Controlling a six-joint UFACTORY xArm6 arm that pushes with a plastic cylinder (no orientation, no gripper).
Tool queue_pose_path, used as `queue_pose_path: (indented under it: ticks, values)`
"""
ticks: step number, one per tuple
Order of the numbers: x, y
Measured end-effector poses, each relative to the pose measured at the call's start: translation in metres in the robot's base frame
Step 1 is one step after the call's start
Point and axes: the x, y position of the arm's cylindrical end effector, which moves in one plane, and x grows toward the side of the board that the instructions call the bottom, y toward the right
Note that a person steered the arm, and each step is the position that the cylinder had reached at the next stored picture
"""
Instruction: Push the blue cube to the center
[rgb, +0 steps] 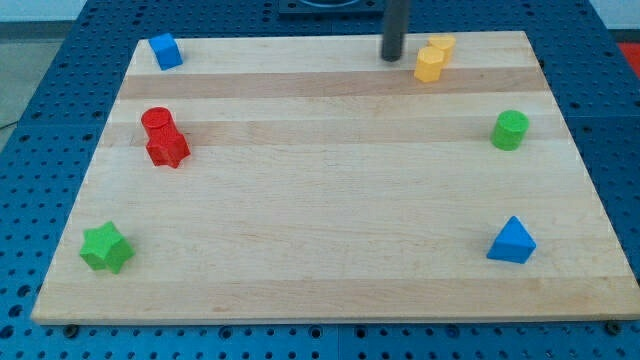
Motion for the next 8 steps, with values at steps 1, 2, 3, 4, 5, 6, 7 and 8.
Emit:
queue_pose_path:
  ticks: [1, 2, 3, 4, 5, 6, 7, 8]
  values:
    - [-0.008, -0.085]
    - [-0.017, -0.153]
    - [-0.046, -0.168]
    - [-0.046, -0.173]
    - [-0.027, -0.196]
    - [0.021, -0.212]
    - [0.038, -0.29]
    - [0.039, -0.356]
